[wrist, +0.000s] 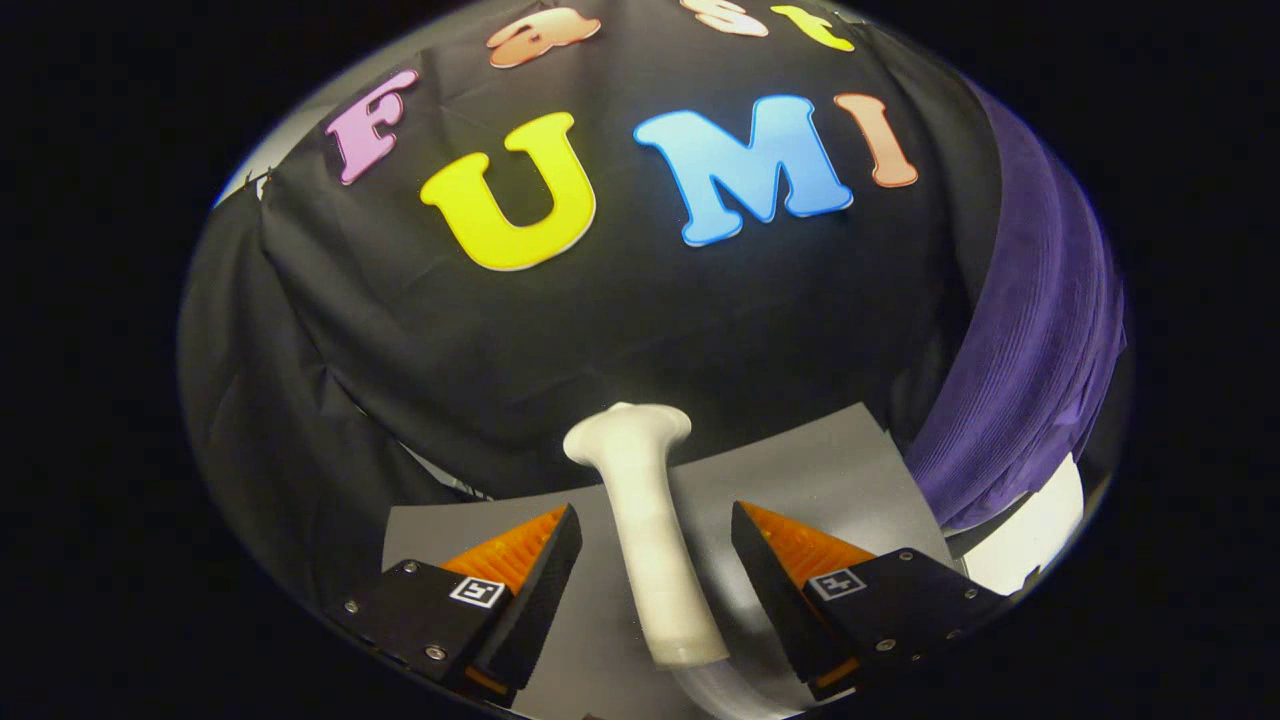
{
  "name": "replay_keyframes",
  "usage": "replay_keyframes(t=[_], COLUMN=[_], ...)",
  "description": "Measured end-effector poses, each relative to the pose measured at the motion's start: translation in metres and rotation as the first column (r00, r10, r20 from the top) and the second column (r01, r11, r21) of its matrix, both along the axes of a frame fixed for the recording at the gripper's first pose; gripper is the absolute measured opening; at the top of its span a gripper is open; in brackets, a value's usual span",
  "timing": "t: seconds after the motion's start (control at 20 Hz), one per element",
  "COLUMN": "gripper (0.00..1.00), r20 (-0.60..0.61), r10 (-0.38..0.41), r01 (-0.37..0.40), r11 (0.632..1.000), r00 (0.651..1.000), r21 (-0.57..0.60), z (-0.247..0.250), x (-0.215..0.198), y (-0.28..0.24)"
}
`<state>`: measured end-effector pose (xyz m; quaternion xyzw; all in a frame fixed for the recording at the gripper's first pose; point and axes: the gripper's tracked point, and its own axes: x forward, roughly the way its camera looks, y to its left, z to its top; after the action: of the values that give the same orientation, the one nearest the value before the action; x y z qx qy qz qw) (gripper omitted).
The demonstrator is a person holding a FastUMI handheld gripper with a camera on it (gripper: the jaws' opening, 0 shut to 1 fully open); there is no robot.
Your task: Iron the clothes twice with a garment steamer, once on the left side and once on the right side.
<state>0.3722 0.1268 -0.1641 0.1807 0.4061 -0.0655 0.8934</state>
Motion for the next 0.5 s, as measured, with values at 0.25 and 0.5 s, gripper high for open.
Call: replay_keyframes(t=[0.25, 0.5], gripper=[0.9, 0.6], r20=[-0.078, -0.075], r10=[0.017, 0.022], r01=[-0.02, -0.029], r11=[0.999, 0.995], r00=[0.997, 0.997], r21=[-0.042, -0.093], z=[-0.023, -0.027], x=[0.01, 0.011], y=[0.001, 0.002])
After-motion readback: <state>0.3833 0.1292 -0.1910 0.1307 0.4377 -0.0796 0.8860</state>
